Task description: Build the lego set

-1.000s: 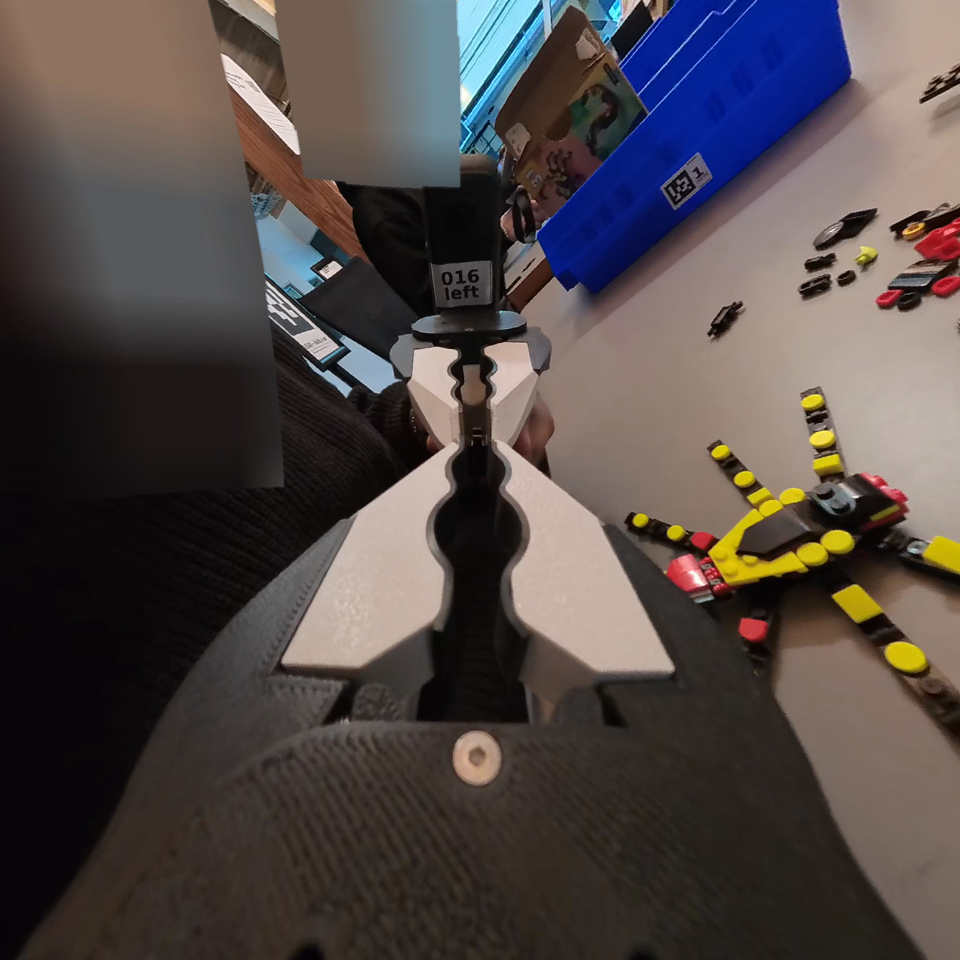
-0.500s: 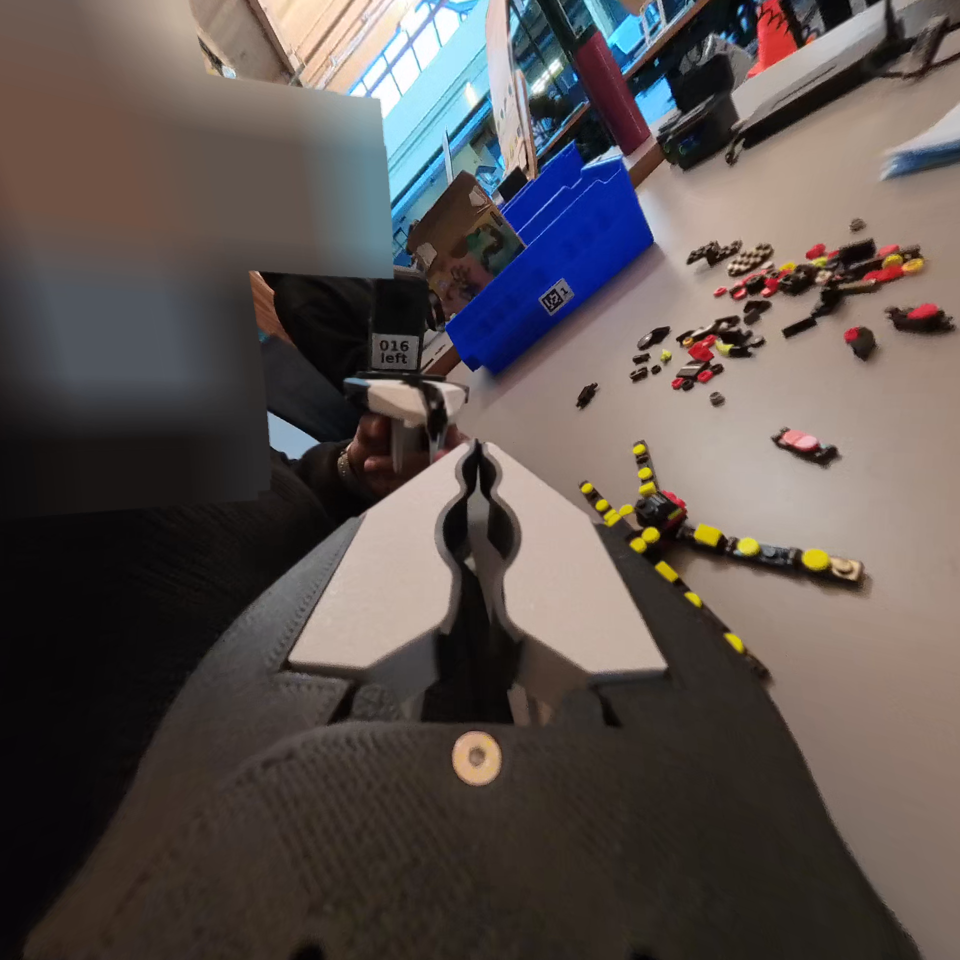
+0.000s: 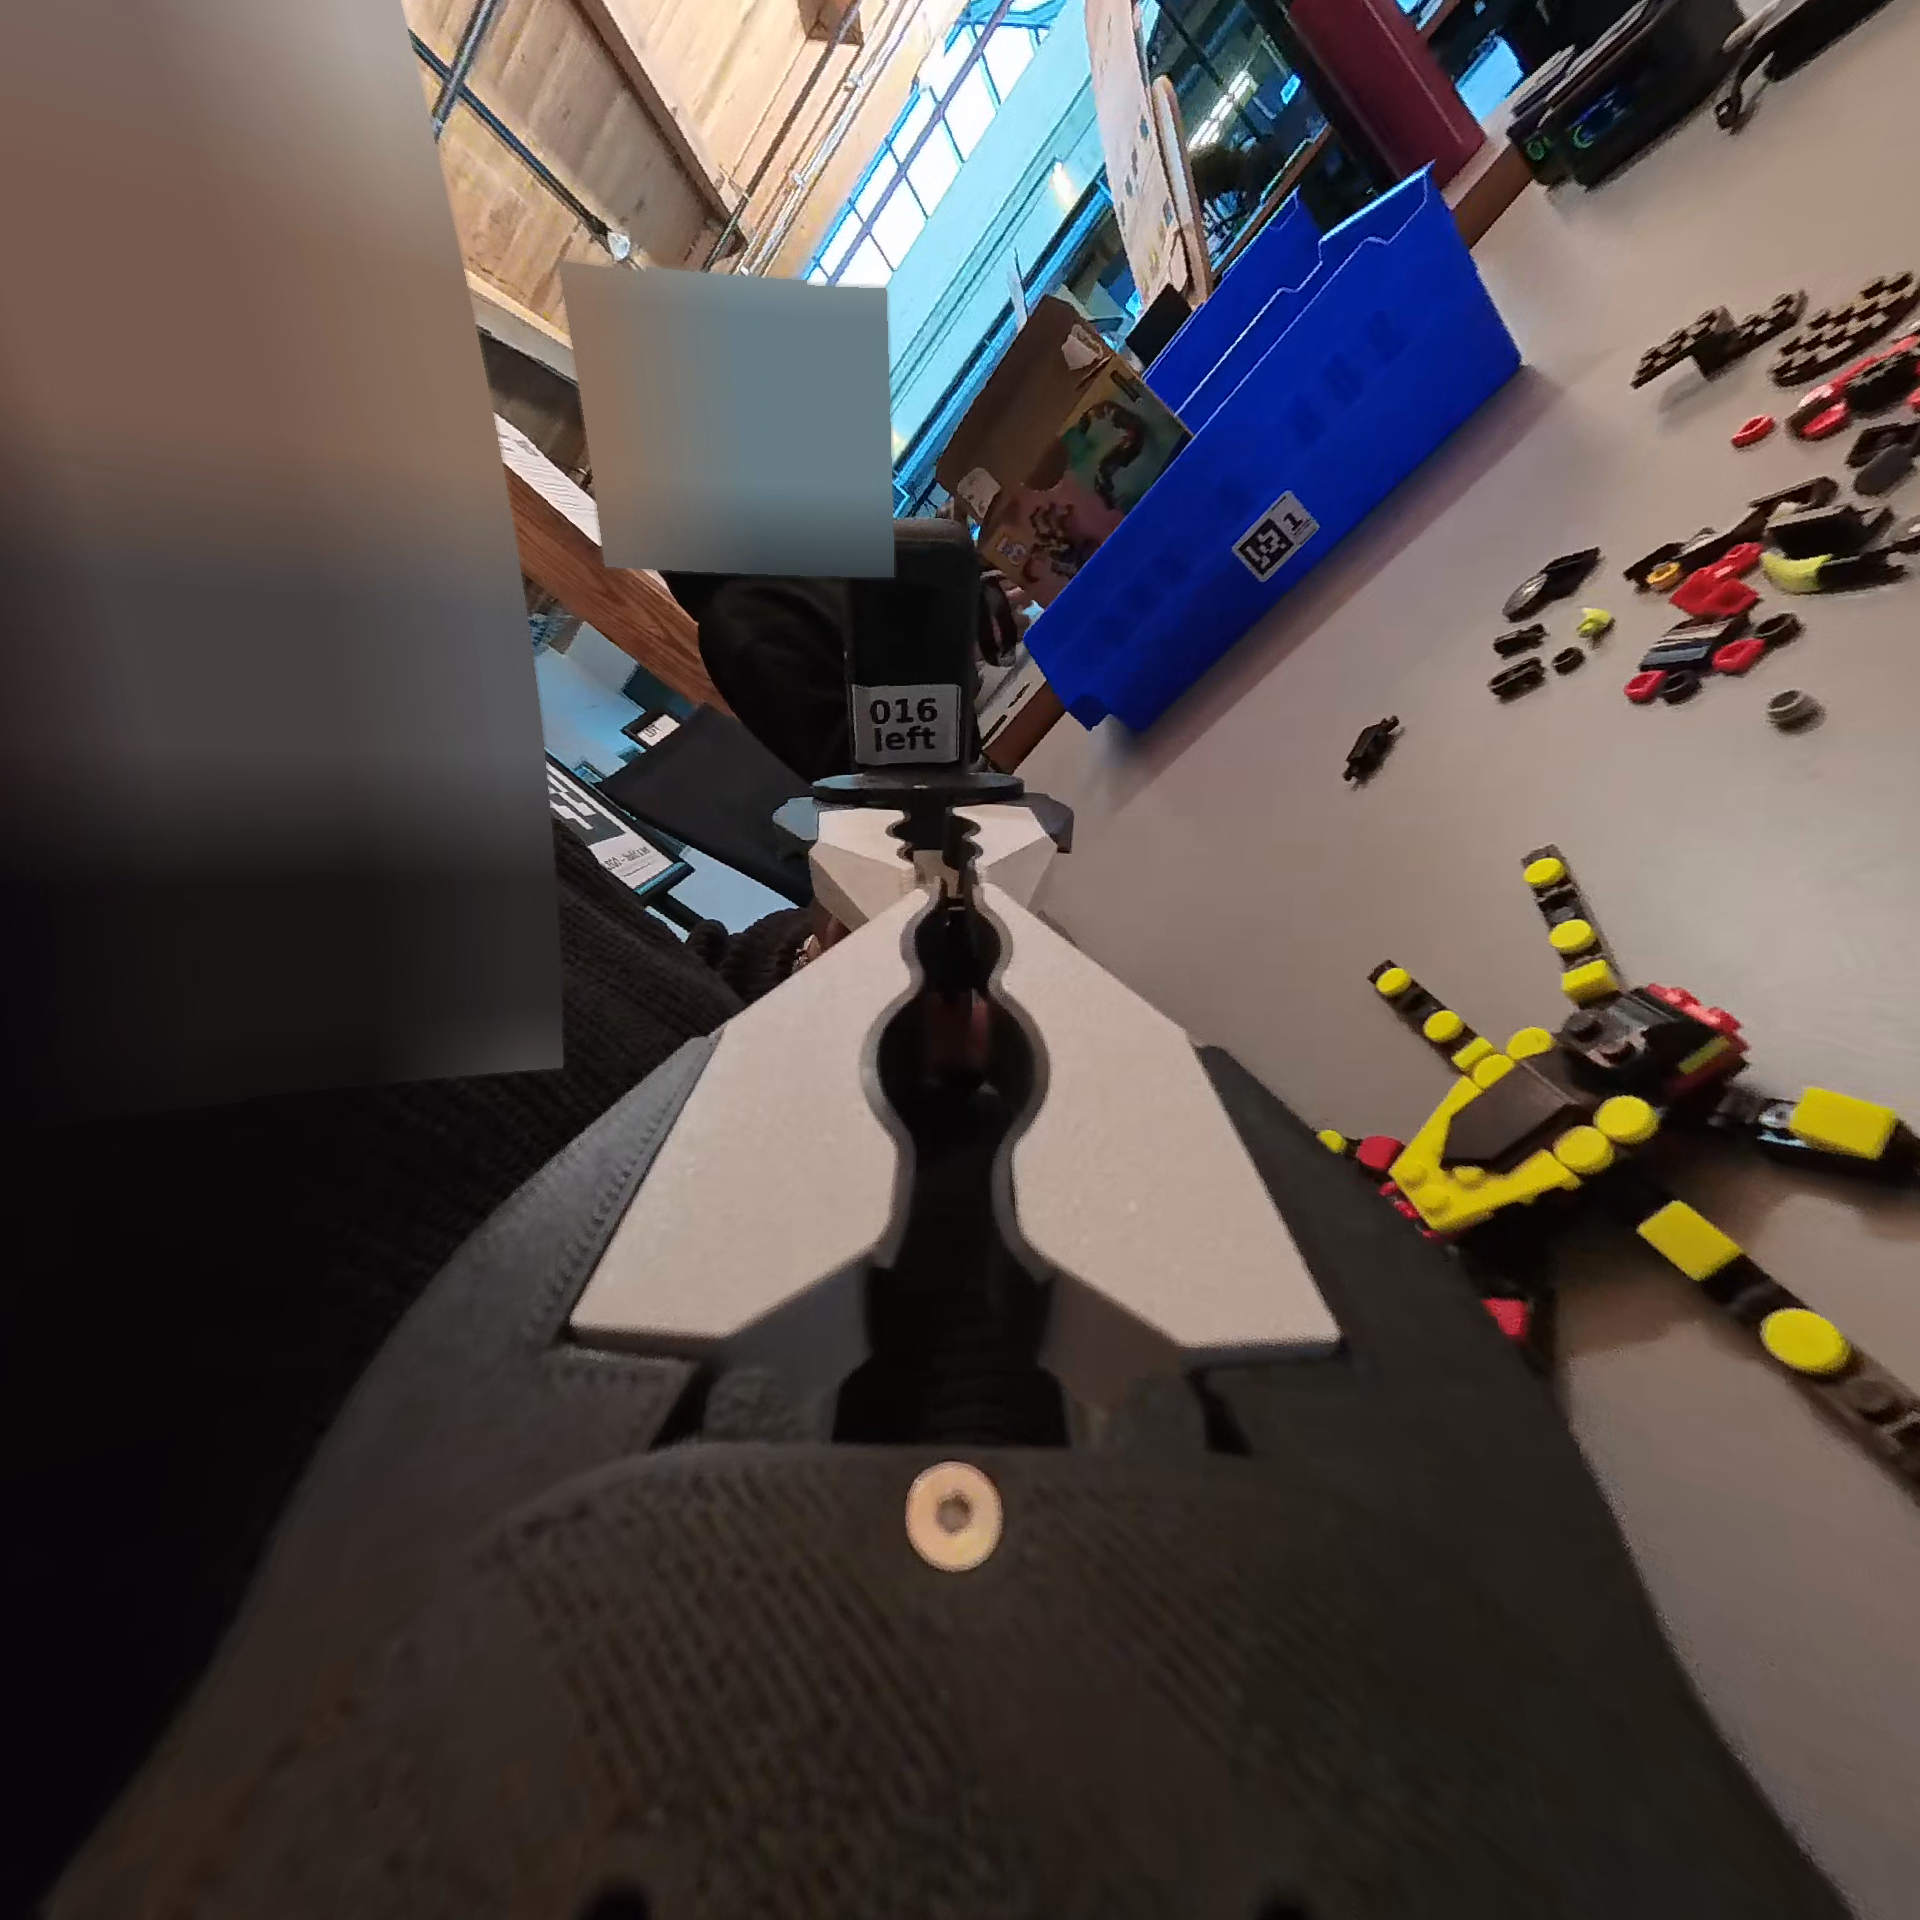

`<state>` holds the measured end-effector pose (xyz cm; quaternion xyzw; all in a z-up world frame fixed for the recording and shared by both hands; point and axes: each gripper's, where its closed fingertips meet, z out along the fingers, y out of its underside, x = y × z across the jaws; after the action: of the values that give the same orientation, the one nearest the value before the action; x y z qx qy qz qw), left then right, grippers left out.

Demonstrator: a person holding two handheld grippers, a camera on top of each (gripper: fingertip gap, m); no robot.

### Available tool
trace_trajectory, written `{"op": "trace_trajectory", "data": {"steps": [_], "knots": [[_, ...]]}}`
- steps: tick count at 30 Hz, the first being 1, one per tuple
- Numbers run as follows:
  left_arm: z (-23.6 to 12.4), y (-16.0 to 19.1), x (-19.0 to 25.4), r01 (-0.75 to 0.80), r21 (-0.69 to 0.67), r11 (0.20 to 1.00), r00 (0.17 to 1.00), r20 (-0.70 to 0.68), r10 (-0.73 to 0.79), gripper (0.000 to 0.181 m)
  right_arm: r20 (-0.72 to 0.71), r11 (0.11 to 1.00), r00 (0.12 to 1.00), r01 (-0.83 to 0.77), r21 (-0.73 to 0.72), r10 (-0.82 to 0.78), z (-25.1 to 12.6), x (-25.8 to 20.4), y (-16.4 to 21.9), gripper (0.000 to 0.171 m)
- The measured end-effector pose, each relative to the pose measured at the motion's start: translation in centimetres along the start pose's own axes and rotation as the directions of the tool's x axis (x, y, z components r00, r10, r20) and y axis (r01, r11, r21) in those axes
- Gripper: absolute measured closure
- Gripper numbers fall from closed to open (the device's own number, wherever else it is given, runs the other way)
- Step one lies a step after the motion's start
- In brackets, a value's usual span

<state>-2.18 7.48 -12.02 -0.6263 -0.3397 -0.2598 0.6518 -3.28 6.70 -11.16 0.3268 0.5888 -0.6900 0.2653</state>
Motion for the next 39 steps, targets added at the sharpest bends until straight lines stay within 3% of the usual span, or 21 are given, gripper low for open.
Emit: {"op": "trace_trajectory", "data": {"steps": [29, 39], "knots": [[-0.3, -1.2, 0.1, 0.156, 0.139, 0.978, 0.988, -0.018, -0.155, 0.179, 0.012, 0.998, 0.999, -0.051, -0.028, 0.051, -0.3, -0.1, -0.2, 0.171], [-0.3, -0.9, -0.3, 0.06, 0.076, 0.995, 0.998, -0.007, -0.059, 0.173, 0.021, 0.993, 0.993, -0.114, 0.036, 0.114, -0.7, 1.0, -0.8, 0.171]]}}
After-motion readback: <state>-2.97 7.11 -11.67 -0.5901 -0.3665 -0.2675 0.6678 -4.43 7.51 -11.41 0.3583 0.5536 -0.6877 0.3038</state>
